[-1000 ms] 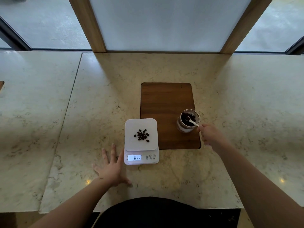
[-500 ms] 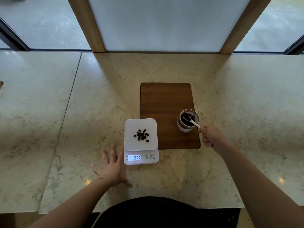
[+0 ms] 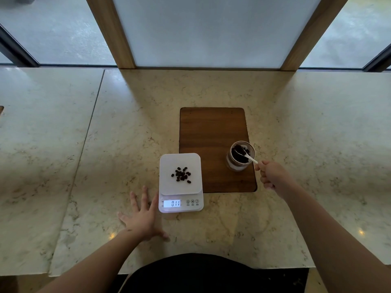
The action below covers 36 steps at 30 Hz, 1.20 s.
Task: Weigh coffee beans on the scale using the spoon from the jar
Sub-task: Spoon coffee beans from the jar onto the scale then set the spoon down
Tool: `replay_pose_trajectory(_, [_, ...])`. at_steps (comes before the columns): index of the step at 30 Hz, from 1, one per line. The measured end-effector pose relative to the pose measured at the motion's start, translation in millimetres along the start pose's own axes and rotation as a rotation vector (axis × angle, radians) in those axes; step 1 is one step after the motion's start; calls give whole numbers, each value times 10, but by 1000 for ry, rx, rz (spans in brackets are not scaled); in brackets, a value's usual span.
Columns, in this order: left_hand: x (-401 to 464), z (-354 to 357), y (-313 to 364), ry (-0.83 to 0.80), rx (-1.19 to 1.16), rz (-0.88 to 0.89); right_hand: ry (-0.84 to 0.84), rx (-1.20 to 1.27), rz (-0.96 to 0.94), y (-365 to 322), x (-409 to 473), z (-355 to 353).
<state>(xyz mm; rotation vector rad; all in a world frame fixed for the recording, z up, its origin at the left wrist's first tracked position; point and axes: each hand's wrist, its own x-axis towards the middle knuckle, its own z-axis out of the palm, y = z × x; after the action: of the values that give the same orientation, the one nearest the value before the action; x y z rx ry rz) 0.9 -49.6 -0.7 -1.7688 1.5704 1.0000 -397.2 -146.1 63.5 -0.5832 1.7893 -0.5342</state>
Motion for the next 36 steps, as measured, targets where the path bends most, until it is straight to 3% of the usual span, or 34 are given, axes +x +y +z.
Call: replay_pose_trajectory(36, [-55, -22, 11, 6, 2, 9, -110, -10, -40, -84, -156, 302])
